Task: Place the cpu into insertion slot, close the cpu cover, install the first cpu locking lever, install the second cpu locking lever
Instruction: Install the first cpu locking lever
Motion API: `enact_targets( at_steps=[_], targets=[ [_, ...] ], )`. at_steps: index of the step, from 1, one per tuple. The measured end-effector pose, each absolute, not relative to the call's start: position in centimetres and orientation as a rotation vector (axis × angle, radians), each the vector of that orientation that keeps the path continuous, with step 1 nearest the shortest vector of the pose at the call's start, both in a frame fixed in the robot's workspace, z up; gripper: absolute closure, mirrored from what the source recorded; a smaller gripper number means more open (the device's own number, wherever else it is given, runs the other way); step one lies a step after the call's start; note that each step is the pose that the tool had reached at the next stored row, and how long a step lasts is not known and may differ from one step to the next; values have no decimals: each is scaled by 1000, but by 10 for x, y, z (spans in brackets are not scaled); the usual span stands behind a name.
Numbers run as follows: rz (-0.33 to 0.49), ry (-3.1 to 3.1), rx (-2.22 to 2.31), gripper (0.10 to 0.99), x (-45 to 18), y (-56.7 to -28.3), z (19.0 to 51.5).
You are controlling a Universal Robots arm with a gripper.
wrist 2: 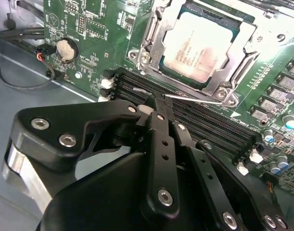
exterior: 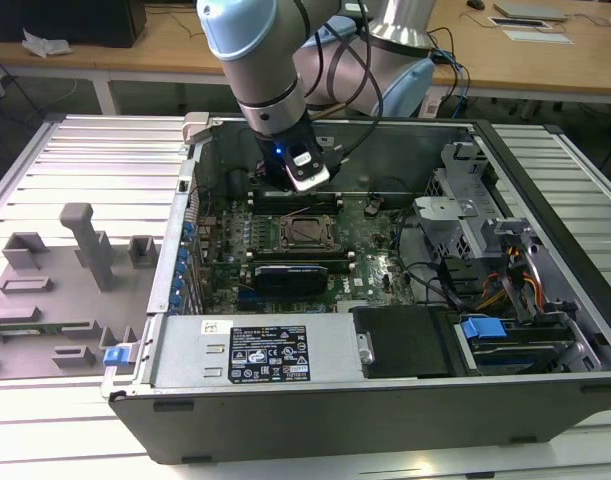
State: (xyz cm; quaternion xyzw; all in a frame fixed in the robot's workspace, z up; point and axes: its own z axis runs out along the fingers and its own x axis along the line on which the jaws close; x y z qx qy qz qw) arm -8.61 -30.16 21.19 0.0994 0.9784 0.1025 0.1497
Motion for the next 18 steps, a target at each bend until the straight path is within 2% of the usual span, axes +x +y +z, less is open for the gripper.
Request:
enact_targets(
  at_steps=[18],
  targets=[
    [283,2800,355,980,-84,-301,198]
  ],
)
